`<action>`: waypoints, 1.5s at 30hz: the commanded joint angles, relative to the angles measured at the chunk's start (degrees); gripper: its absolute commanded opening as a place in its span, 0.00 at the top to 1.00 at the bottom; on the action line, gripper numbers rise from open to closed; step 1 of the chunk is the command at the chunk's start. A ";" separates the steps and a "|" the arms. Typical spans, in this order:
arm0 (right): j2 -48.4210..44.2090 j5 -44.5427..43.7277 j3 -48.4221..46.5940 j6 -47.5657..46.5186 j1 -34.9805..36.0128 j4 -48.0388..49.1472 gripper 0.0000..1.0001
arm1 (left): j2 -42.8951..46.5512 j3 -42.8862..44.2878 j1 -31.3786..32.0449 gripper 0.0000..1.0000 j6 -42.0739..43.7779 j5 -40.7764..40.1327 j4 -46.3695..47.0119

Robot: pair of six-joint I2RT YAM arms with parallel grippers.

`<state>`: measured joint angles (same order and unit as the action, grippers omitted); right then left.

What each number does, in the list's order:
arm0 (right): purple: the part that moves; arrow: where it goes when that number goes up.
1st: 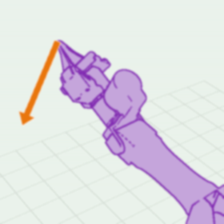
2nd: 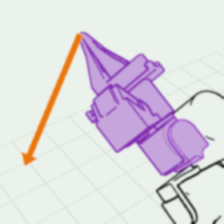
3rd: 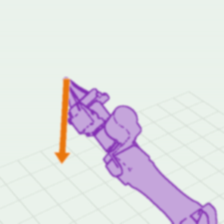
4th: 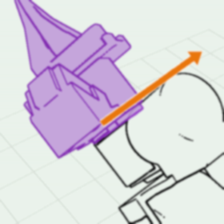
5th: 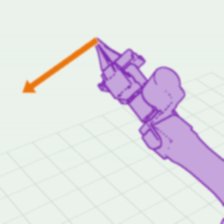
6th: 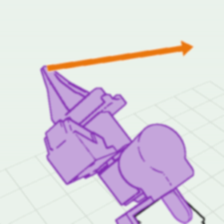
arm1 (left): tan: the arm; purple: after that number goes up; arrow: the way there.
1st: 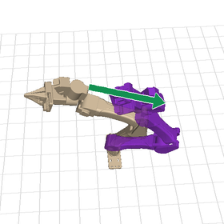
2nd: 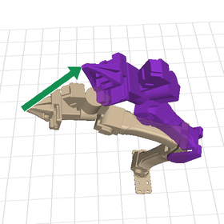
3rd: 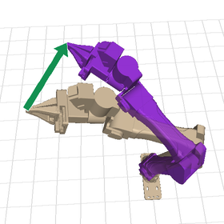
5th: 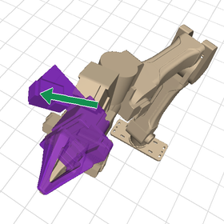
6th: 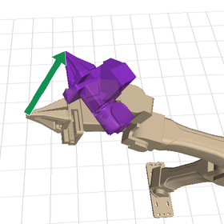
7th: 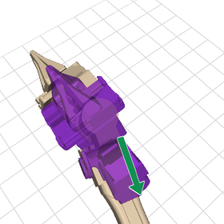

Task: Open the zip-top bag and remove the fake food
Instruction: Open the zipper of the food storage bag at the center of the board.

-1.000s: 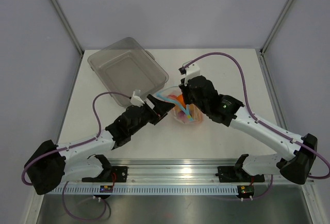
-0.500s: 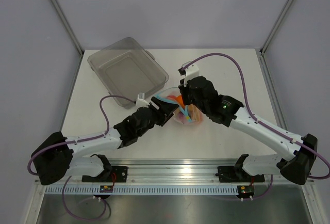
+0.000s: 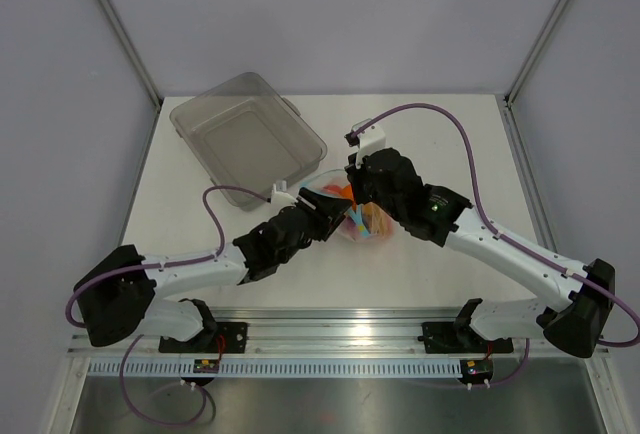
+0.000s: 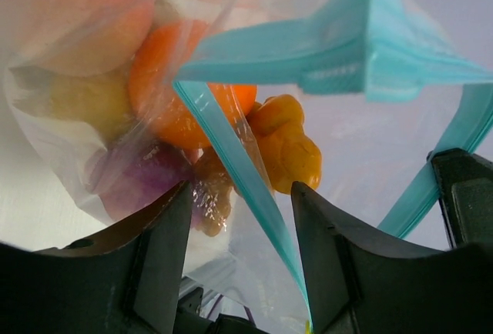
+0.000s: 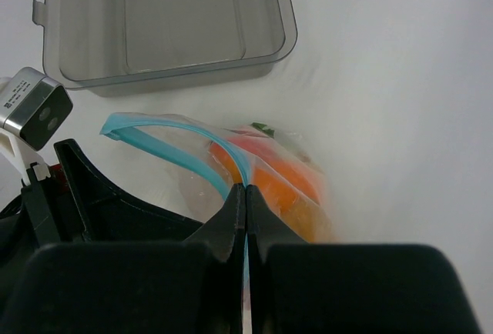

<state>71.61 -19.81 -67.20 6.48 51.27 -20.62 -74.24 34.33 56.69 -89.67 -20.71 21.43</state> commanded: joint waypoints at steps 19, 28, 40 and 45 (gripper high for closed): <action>-2.36 0.13 0.75 -0.42 -0.29 4.27 1.00 | 0.84 2.94 0.27 0.92 -1.30 -5.83 -2.86; -1.39 -1.72 1.72 -2.26 -0.38 6.21 1.00 | 6.82 7.06 1.41 1.00 -3.84 -7.76 -25.86; 0.10 -1.90 1.28 -2.96 -0.29 5.94 1.00 | 4.81 16.64 4.57 1.00 -9.73 -12.69 -56.22; 0.37 -1.54 1.11 -2.88 -0.29 5.86 1.00 | 0.59 22.09 6.33 1.00 -12.28 -15.15 -64.47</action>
<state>71.77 -20.08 -65.34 4.34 51.27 -17.37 -71.31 52.10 62.00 -99.48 -31.18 -33.39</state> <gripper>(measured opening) 0.010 0.012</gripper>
